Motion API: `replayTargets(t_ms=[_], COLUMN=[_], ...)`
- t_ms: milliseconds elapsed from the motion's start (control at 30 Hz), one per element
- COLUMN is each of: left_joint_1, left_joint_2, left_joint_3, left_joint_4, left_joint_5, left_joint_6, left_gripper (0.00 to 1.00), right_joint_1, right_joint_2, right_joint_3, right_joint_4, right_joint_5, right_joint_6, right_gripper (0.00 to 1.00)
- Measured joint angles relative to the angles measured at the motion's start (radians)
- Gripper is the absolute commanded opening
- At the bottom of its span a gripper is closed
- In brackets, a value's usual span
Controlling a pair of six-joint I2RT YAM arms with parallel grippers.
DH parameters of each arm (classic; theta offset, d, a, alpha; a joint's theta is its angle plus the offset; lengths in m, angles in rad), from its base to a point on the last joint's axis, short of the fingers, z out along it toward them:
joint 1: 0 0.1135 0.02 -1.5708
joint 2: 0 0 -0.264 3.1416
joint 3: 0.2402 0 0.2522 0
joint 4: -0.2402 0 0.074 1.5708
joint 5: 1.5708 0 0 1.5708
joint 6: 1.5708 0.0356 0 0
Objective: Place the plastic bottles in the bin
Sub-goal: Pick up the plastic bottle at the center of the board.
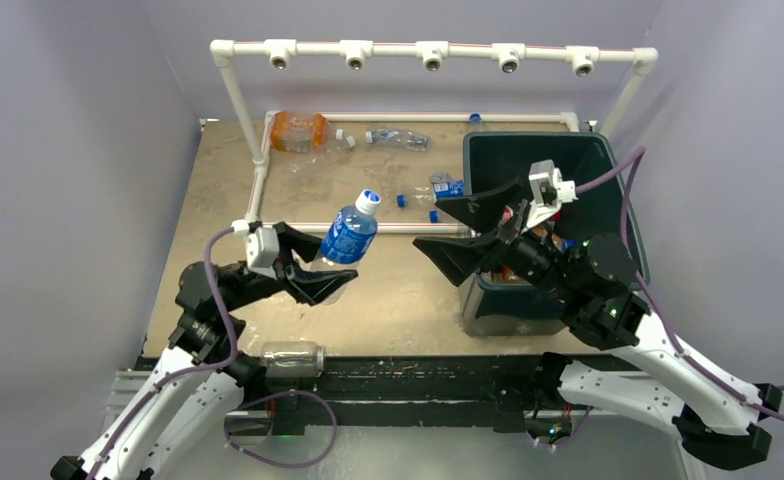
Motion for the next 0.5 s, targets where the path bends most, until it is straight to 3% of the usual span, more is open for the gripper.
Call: replayTargets(t_ms=[500], left_joint_1=[0.0], left_joint_2=[-0.068], left_joint_3=[-0.082], left_joint_4=[0.144], left_joint_5=[0.078], left_joint_6=[-0.047], left_gripper=[0.3], right_joint_1=[0.0], right_joint_2=[0.236], right_joint_3=[0.051], right_joint_4=[0.159], right_joint_5=[-0.118], right_joint_6=[0.106], right_gripper=[0.93])
